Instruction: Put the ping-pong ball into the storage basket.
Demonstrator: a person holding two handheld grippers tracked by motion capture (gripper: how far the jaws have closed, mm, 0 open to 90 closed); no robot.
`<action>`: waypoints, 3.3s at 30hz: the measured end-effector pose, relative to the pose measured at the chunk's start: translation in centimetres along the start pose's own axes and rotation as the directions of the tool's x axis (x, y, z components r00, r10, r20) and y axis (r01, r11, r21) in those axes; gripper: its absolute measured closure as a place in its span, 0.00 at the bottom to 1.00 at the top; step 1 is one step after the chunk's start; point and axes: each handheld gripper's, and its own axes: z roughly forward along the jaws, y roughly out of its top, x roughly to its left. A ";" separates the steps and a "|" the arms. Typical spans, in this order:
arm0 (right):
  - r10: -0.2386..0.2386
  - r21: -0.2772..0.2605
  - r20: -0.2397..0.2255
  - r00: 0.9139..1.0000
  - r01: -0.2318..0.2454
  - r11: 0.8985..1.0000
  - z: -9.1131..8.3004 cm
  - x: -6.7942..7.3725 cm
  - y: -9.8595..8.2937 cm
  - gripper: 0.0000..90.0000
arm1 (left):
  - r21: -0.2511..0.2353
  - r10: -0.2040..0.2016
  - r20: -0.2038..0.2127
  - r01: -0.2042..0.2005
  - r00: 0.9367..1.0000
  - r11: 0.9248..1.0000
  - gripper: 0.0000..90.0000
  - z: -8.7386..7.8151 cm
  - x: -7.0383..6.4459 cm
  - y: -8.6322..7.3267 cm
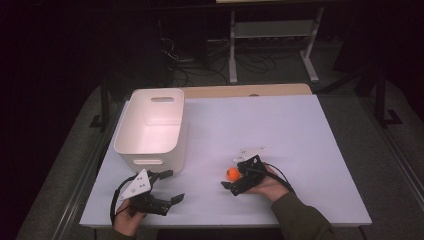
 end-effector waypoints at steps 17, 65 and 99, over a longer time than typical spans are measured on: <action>-0.019 0.015 0.016 1.000 0.018 1.000 0.6 0.4 -0.5 0.02 | 0.001 -0.003 -0.001 0.003 1.000 1.000 0.16 0.0 0.0 0.0; 0.003 0.003 -0.001 1.000 -0.003 1.000 0.1 0.3 -0.6 0.35 | 0.003 -0.005 -0.001 0.005 1.000 1.000 0.16 0.0 0.0 0.0; 0.004 0.001 0.000 1.000 -0.004 1.000 -0.2 0.0 -0.7 0.54 | 0.003 -0.006 -0.001 0.006 1.000 1.000 0.16 0.0 0.0 0.0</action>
